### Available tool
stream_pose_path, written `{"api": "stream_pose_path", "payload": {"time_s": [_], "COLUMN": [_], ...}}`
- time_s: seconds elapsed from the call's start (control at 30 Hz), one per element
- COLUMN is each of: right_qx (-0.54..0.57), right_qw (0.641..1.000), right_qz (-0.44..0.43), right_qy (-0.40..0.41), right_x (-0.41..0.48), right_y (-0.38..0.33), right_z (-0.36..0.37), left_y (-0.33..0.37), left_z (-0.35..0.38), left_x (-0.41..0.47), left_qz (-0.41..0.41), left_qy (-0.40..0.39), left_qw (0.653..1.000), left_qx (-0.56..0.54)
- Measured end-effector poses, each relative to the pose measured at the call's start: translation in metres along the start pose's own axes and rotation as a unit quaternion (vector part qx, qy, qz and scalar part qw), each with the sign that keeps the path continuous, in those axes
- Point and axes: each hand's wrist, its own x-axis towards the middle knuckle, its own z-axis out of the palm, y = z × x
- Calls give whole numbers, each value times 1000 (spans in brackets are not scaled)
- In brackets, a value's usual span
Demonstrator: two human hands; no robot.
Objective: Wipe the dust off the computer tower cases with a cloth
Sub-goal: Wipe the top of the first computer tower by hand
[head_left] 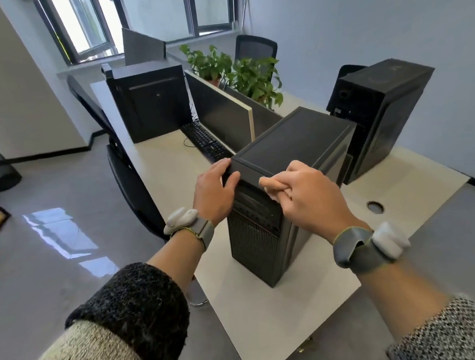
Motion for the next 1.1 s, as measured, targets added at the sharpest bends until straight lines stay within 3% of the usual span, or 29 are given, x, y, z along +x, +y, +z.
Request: {"api": "stream_pose_path", "payload": {"time_s": [0.3,0.47,0.67,1.1], "right_qx": [-152,-124,-194,-212], "right_qw": [986,980,954,948], "right_qz": [19,112,177,182], "right_qy": [61,107,147,149], "right_x": [-4,12,35,48], "right_y": [-55,-75,-108,-123], "right_z": [32,40,86,95], "left_y": [-45,-74,-96,-94], "left_z": [-10,-29,-47,-54], "left_x": [16,29,42,46], "left_qz": [39,52,70,109], "left_qy": [-12,-80,-159,-216], "left_qw": [997,990,977,963], "left_qx": [-68,-103,-125,-118]}}
